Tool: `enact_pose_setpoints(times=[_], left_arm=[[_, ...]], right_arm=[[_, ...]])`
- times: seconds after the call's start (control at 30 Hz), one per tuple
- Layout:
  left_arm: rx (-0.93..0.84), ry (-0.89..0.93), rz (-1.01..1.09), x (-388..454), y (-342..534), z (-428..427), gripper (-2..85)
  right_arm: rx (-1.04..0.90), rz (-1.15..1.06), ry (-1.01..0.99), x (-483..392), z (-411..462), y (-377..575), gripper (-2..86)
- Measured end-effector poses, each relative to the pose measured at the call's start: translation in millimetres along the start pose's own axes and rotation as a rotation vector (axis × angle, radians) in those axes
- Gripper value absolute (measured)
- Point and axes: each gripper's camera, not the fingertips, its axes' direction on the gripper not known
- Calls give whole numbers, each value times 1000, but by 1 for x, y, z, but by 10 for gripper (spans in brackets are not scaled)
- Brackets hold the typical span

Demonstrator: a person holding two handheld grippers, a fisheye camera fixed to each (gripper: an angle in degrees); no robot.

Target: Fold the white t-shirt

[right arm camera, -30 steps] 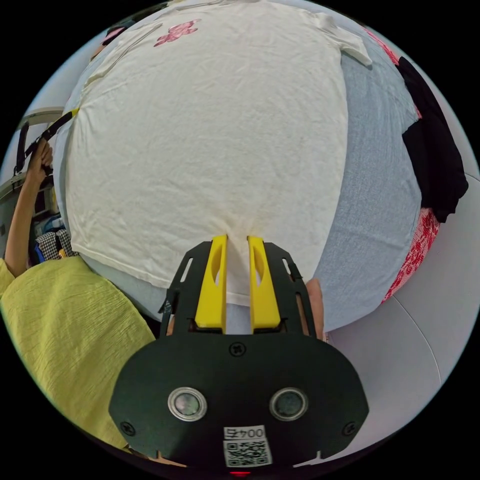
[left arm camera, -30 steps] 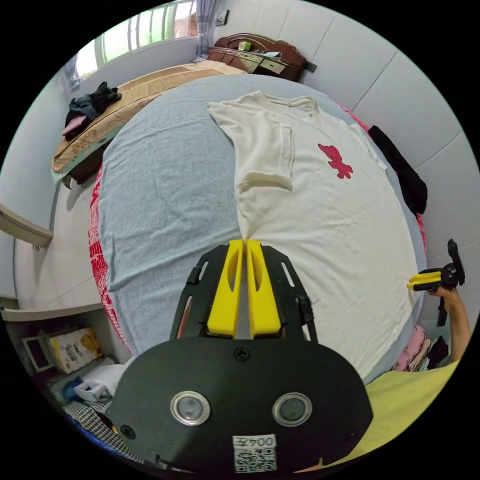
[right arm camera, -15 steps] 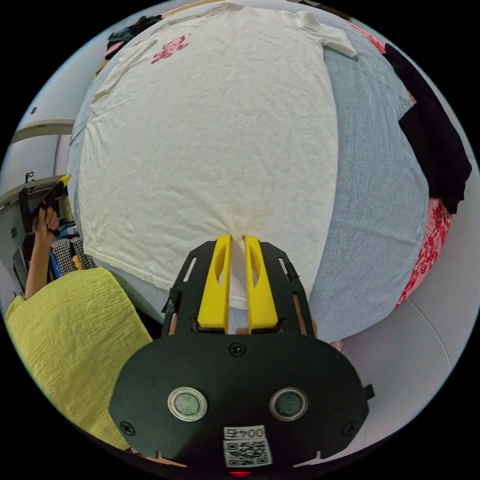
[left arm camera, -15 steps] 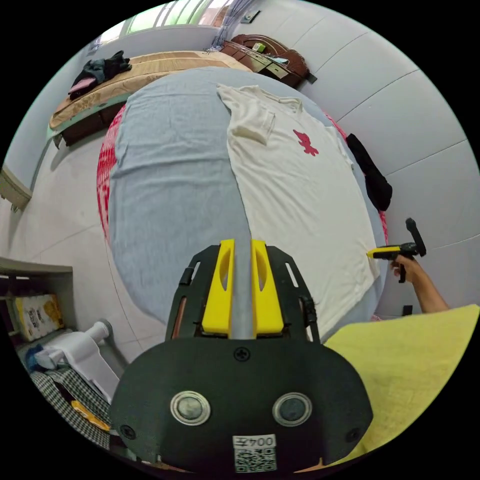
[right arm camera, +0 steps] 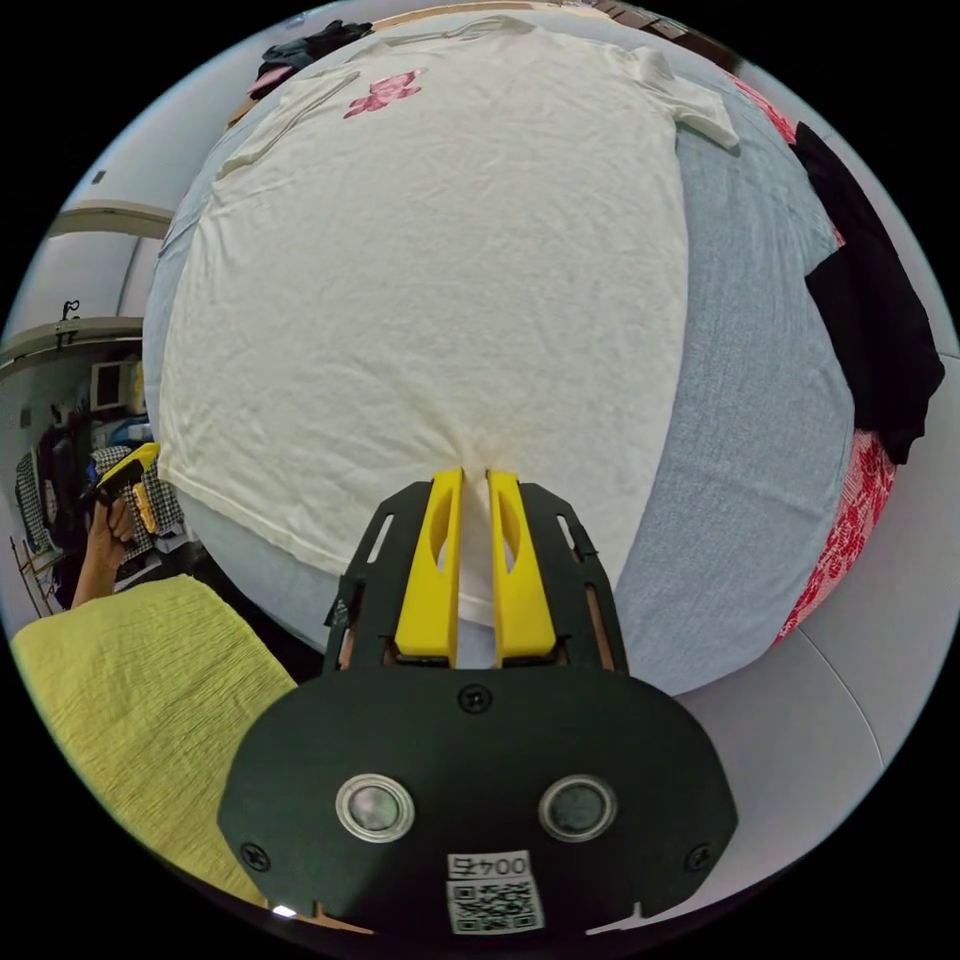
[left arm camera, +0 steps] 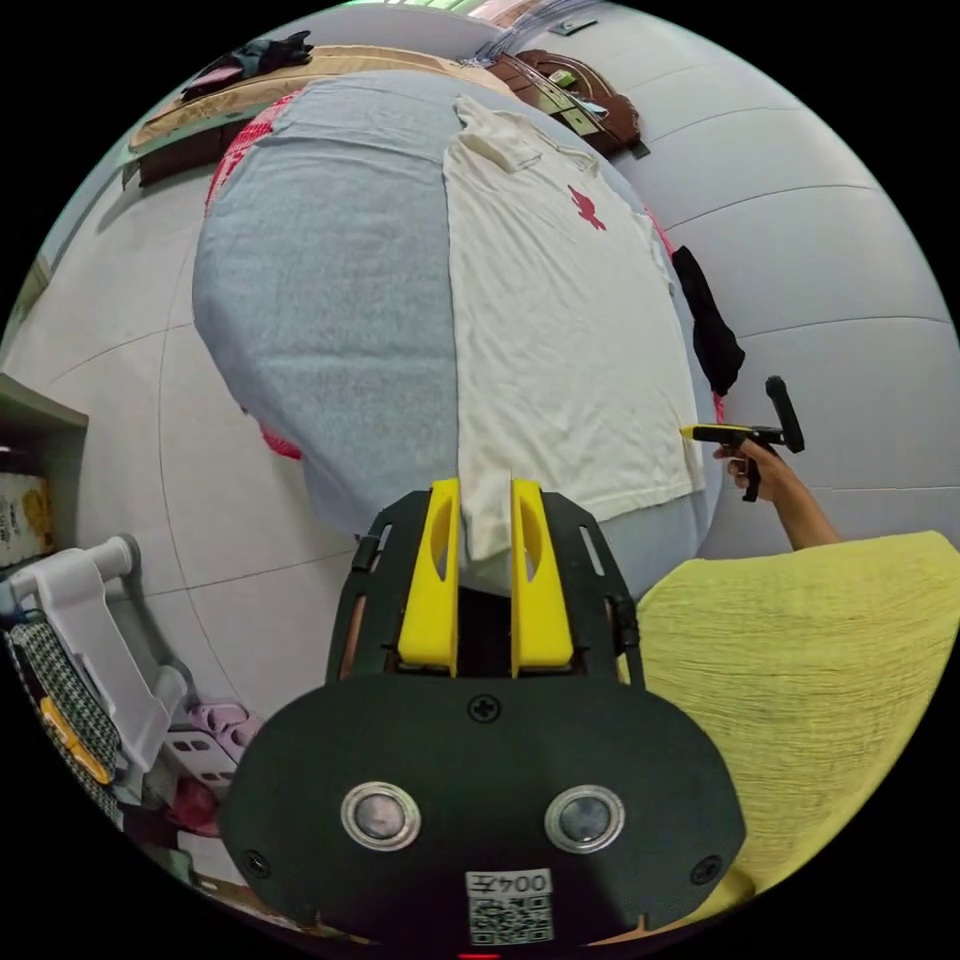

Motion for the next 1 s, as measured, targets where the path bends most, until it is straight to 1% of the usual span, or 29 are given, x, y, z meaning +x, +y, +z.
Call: enact_pose_setpoints(times=[0.07, 0.17, 0.3, 0.37, 0.47, 0.53, 0.63, 0.67, 0.77, 0.93, 1.0], left_arm=[[-6, -24, -2, 6, 3, 8, 63], [-26, -159, 42, 22, -3, 19, 40], [-49, -142, 25, 28, -11, 25, 31], [-53, -123, 15, 29, -13, 25, 31], [-32, -144, 31, 40, -20, 16, 31], [-13, -170, 75, 55, -29, 10, 31], [-7, -179, 172, 87, -58, 12, 30], [-24, -173, 202, 99, -72, 19, 28], [-84, -151, 271, 131, -108, 43, 25], [-189, -207, 380, 176, -162, 87, 17], [-296, -267, 407, 189, -181, 114, 14]], right_arm=[[1, -6, 4, 3, -2, 6, 43], [6, -29, 13, 7, -5, 14, 40], [49, -25, -45, 22, -8, 30, 40], [110, 1, -54, 35, -13, 51, 44], [183, 5, -53, 50, -20, 84, 83], [187, 14, -75, 59, -20, 101, 95], [115, 61, -47, 73, -6, 121, 96], [179, 71, -22, 75, -7, 129, 82], [197, 134, -4, 84, -7, 135, 66], [149, 94, 119, 84, -7, 137, 62], [131, 108, 138, 88, -7, 137, 62]])
